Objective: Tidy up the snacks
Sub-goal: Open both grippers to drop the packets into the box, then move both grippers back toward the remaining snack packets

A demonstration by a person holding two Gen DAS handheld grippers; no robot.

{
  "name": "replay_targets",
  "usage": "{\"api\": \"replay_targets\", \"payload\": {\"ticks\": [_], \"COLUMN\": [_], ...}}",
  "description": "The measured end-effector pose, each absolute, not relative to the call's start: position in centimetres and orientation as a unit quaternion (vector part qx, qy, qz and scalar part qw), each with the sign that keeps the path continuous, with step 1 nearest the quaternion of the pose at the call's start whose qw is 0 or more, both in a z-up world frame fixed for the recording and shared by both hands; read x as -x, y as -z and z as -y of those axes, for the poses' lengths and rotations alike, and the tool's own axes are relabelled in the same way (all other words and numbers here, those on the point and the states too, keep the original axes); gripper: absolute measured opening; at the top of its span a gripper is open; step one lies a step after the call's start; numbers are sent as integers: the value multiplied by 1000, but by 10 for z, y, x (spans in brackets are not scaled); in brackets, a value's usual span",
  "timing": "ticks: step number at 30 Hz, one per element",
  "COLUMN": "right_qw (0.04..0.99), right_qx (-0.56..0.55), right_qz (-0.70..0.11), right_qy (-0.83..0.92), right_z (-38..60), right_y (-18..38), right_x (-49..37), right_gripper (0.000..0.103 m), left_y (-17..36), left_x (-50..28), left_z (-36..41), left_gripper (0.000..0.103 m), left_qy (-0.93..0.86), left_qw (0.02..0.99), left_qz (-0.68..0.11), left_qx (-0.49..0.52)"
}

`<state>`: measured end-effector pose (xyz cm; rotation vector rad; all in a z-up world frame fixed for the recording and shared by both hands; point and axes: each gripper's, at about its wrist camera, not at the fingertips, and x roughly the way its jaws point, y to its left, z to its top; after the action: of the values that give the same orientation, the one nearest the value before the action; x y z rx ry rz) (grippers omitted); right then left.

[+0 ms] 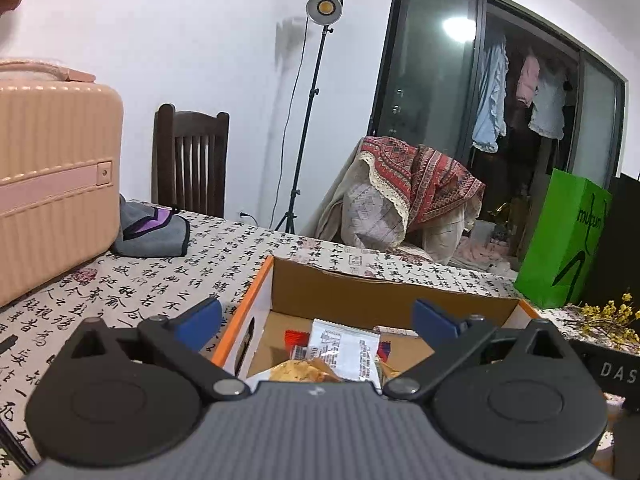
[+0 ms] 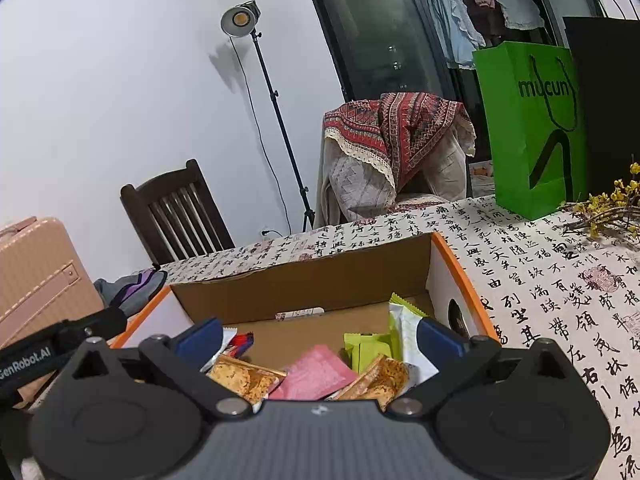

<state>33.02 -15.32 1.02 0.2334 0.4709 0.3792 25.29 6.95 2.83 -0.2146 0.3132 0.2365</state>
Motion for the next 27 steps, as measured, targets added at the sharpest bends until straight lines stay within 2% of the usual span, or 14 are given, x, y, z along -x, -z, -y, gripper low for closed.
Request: {"api": "replay_targets", "payload": {"ticks": [12,21,27], "right_qw": [952,954,954], "right_qx": [-97,-73,-53], "right_qz": [-212,-215,-220], "right_qy": [-197,-195,-198], "right_z": [151,151,162], "right_y": [-21,-37,-42], "right_x": [-320,-292,-257], "right_gripper": [103,103,103], "left_y": [-36,-67,-72], "left_x": [-244,-210,-178], "left_z": [-69,-65,-62], "left_gripper": [103,103,103], "left_qy": [-117,-116,-100], "left_qw": [975,976,979], "left_qz": [-152,-125,-135], "left_qx": [115,133,116]}}
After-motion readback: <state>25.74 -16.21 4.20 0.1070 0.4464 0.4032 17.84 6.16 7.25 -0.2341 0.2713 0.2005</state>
